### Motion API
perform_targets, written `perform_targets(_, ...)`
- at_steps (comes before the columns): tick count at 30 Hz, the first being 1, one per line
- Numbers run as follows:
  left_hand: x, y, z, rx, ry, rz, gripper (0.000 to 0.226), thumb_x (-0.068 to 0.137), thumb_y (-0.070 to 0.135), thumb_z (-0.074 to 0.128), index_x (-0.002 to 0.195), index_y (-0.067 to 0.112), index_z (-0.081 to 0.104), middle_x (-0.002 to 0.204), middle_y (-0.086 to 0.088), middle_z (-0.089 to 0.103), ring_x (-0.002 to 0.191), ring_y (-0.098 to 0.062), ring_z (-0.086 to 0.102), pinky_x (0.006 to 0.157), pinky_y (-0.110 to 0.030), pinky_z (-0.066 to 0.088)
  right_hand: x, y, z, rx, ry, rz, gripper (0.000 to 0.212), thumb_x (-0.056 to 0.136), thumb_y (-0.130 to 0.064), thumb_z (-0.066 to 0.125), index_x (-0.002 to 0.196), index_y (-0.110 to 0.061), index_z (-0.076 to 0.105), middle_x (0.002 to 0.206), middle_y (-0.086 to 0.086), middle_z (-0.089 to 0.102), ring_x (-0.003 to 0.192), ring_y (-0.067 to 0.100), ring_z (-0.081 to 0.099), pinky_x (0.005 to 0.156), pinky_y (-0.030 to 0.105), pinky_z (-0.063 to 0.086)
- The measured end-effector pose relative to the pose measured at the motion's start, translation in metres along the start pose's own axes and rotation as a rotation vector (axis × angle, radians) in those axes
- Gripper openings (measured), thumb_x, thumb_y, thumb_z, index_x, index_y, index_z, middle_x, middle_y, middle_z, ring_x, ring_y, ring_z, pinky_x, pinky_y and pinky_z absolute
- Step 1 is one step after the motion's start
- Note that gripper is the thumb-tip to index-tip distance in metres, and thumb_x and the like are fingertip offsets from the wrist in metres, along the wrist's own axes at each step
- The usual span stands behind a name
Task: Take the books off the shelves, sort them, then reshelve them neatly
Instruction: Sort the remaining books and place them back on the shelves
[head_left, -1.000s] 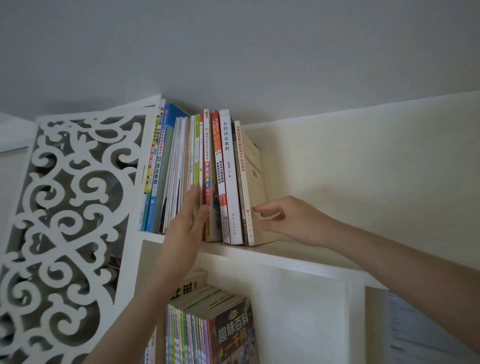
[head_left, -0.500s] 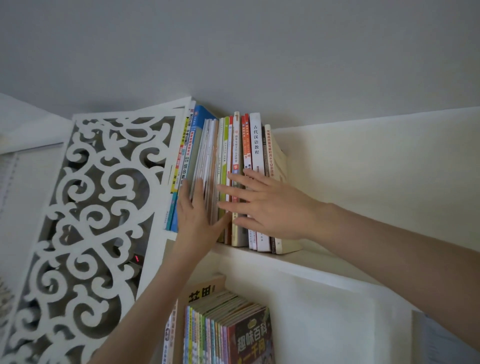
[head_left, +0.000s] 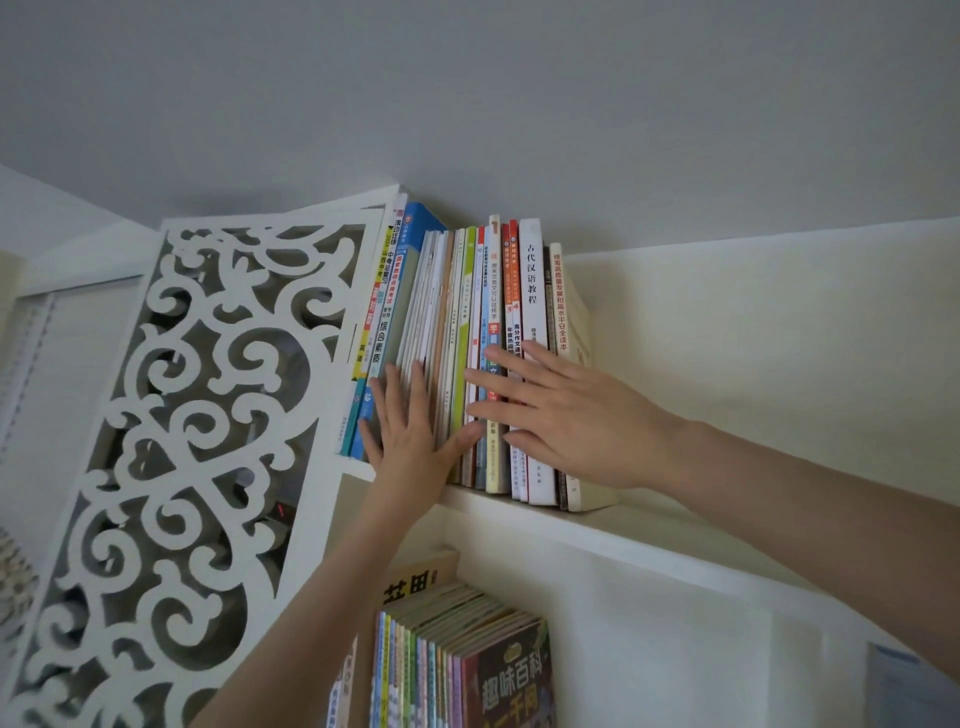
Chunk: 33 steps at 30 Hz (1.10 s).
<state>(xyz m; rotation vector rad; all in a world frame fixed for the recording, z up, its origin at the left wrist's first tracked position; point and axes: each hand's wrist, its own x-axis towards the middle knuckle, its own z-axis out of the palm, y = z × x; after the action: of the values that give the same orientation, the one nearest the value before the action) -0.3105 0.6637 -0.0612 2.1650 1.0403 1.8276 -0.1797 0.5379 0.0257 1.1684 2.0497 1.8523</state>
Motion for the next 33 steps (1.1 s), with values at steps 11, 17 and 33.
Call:
perform_targets(11, -0.030, 0.011, 0.001, -0.045, -0.128, 0.128, 0.102, 0.049, 0.095, -0.008, 0.133, 0.042, -0.029, 0.141, 0.020, -0.038, 0.128, 0.002, -0.042, 0.107, -0.039, -0.022, 0.003, -0.006, -0.006, -0.088, -0.108, 0.010, 0.048, 0.099, -0.035, 0.026, 0.141, -0.022, 0.046, 0.152, 0.003, 0.036, 0.142, 0.026, 0.031, 0.117, 0.045, 0.017)
perform_targets(17, -0.024, 0.021, -0.008, -0.050, -0.216, 0.091, 0.117, 0.030, 0.101, -0.007, 0.127, 0.041, -0.034, 0.135, 0.015, -0.041, 0.125, -0.001, -0.041, 0.111, -0.042, -0.018, -0.005, -0.011, -0.015, -0.002, -0.134, 0.053, 0.054, 0.102, -0.036, 0.013, 0.152, -0.017, 0.014, 0.159, 0.002, 0.014, 0.148, 0.021, 0.009, 0.120, 0.042, -0.006)
perform_targets(33, -0.034, 0.051, -0.014, -0.253, 0.165, 0.082, 0.032, 0.090, 0.034, 0.059, 0.118, 0.018, 0.054, 0.095, 0.007, 0.061, 0.084, -0.011, 0.058, 0.078, -0.037, 0.053, -0.052, -0.014, -0.018, 0.354, -0.193, 0.246, 0.075, 0.083, -0.054, -0.008, 0.153, -0.028, 0.000, 0.154, -0.013, -0.019, 0.143, 0.009, -0.024, 0.113, 0.028, -0.019)
